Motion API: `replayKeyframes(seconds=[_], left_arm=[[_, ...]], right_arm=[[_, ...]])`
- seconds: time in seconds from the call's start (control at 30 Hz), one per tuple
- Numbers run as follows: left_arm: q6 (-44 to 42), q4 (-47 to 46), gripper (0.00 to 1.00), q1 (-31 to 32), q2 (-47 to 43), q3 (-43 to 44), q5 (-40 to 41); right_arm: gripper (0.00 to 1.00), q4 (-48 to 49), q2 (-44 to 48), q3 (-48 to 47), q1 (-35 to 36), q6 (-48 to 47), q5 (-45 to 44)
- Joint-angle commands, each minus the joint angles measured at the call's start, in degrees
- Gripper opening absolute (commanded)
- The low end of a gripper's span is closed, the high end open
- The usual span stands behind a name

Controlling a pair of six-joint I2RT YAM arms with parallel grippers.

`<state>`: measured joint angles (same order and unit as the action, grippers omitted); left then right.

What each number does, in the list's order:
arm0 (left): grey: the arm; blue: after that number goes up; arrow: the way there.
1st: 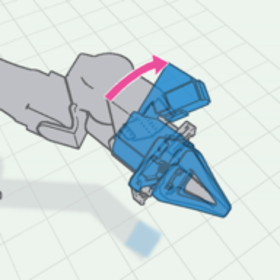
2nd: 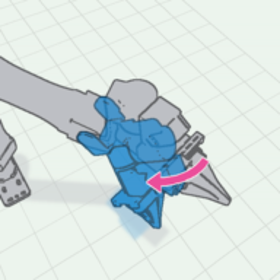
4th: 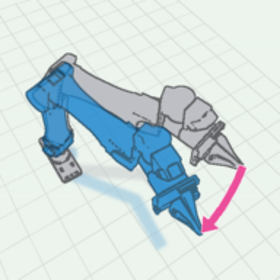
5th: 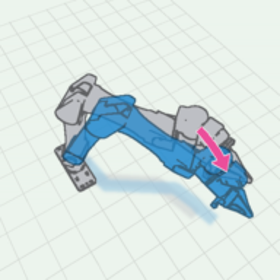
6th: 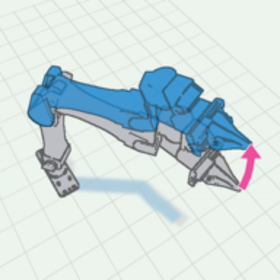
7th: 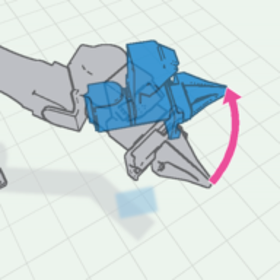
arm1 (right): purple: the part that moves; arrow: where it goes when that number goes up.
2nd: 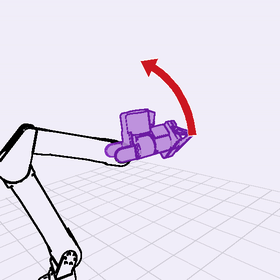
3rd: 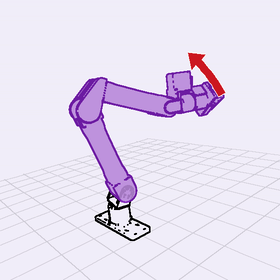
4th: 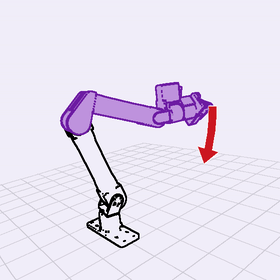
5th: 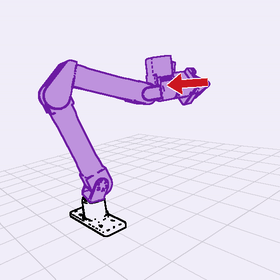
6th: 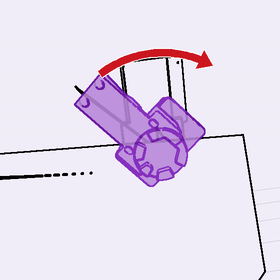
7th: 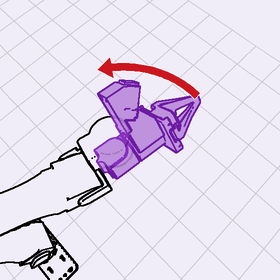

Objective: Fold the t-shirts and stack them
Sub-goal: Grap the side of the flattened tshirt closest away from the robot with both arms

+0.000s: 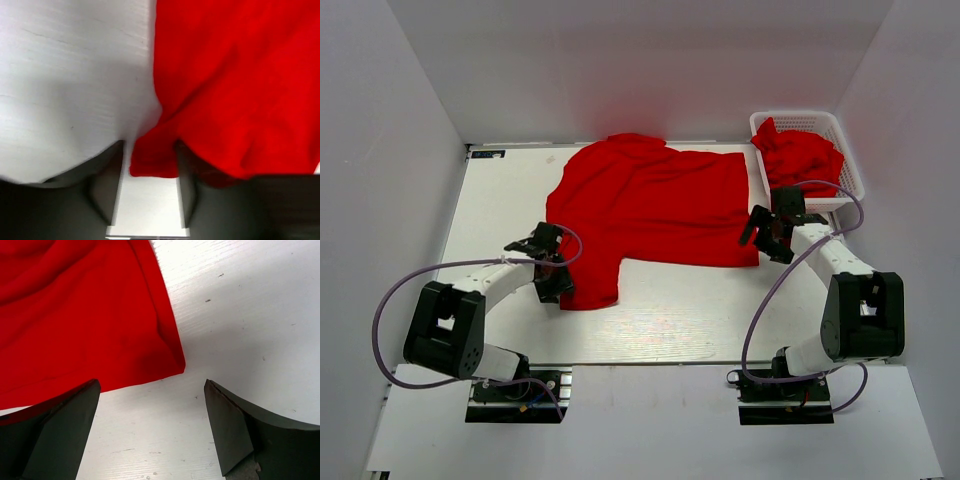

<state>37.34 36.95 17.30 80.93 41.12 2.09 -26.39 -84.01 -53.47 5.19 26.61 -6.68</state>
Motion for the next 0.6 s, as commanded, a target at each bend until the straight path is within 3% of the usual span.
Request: replayKeyframes(seconds=[0.0, 0.07, 0.17, 0.57], left_arm=[[-0.34, -3.98, 0.51, 0.36, 0.2, -3.59, -3.22], [0.27, -5.56, 0.44, 0.37, -0.32, -5.78, -5.6], [0.27, -6.37, 0.0, 0.89, 0.28, -6.32, -6.66], [-2.1, -1.62, 0.0, 0.89, -1.82, -0.52, -3.49]], right_arm=[[0.9, 0.56, 0.25, 0.21, -0.53, -0.15, -0.27], [0.9, 0.55, 0.07, 0.21, -0.44, -0.33, -0.53], [0.9, 0.64, -0.1, 0.47, -0.53, -0.33, -0.71], [0.9, 3.1, -3.09, 0.74, -0.36, 1.25, 0.96]])
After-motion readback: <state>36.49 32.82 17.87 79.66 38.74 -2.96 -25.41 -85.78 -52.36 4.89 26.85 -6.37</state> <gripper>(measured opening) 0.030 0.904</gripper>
